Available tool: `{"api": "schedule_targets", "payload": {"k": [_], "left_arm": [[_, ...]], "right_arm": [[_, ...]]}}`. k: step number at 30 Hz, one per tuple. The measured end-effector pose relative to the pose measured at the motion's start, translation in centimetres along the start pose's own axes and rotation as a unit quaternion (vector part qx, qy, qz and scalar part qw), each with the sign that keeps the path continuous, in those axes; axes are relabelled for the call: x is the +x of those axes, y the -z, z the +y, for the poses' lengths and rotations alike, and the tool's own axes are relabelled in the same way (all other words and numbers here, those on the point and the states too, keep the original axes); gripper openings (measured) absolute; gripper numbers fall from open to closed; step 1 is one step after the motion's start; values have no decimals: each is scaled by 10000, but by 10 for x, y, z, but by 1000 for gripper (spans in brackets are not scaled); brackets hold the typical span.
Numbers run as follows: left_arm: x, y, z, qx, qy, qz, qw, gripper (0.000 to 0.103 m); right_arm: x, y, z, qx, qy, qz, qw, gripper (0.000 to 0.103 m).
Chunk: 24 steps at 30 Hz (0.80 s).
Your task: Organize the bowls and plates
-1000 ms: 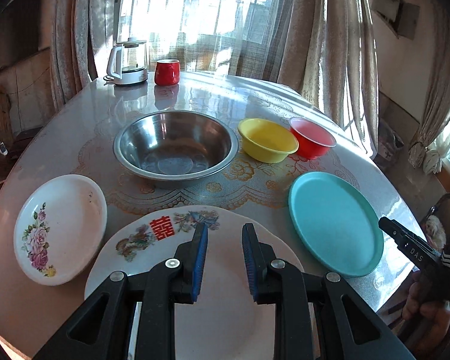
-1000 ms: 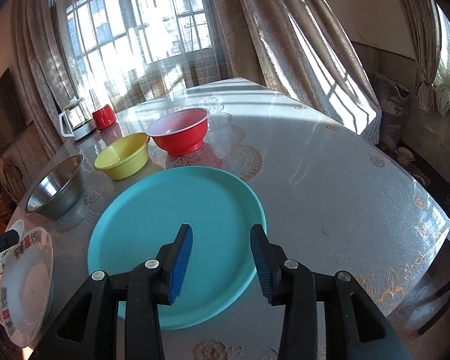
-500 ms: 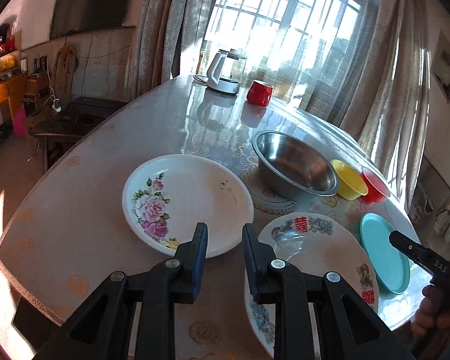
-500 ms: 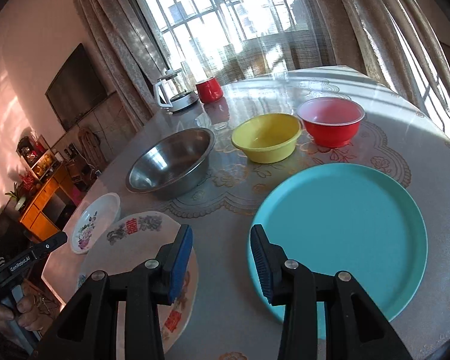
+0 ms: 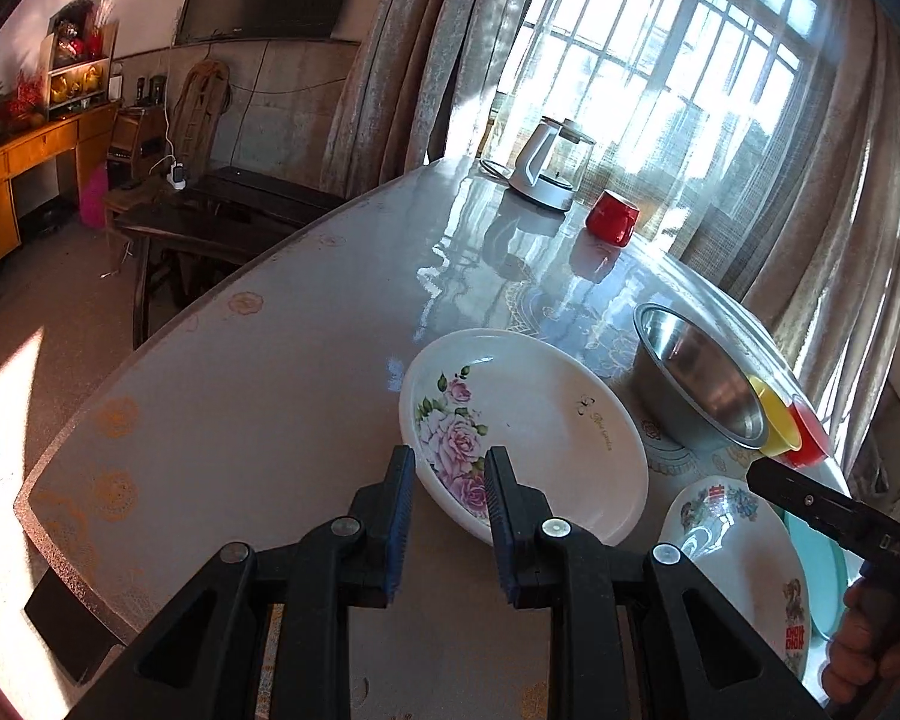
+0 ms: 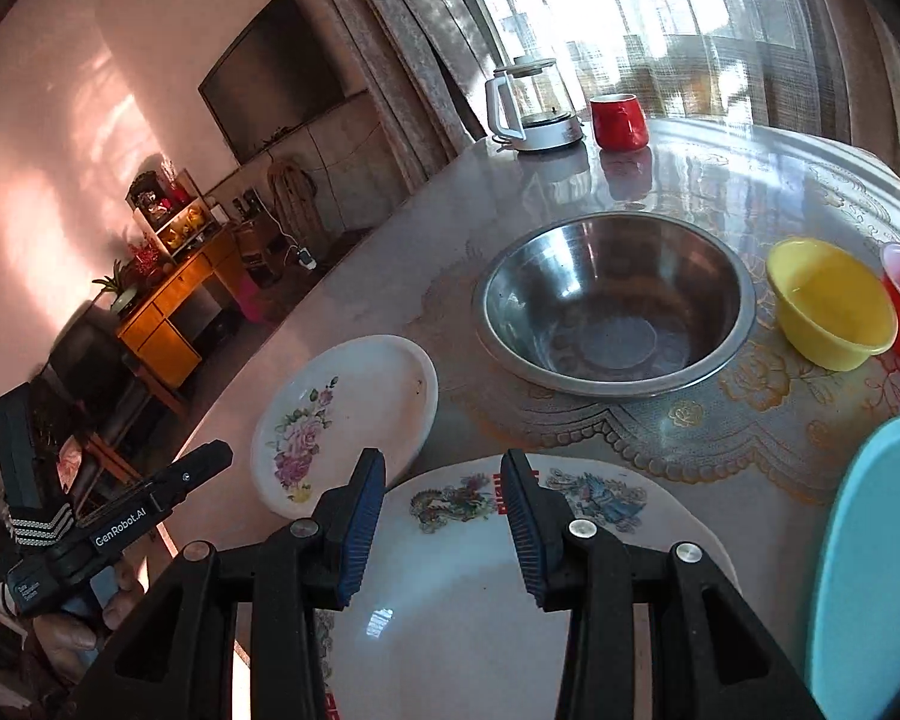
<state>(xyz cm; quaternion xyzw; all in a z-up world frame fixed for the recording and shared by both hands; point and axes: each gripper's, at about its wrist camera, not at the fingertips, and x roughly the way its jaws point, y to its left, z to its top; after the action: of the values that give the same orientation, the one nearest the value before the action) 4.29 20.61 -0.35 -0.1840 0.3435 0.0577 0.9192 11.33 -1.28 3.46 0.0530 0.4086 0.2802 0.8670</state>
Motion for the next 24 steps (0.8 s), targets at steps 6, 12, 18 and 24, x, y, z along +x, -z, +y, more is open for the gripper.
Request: {"api": "schedule_targets", "payload": {"k": [6,12,18,24], "left_arm": [[13,-4,6,-65,-10,81,9999,29],[28,-5,8,-60,-8,162,9999,30],[44,-6,8,-55,-48,278,9996,29],[56,-4,3,-44,-4,420,9991,20]], "right_arm": [[32,-13,14,-210,-64,309,9993,37],[59,-23,14,-207,-9,564,9982,30],[88,-32,12,-283,268,827,9958,29],[113,-34,17,-420,225,1145,9923,21]]}}
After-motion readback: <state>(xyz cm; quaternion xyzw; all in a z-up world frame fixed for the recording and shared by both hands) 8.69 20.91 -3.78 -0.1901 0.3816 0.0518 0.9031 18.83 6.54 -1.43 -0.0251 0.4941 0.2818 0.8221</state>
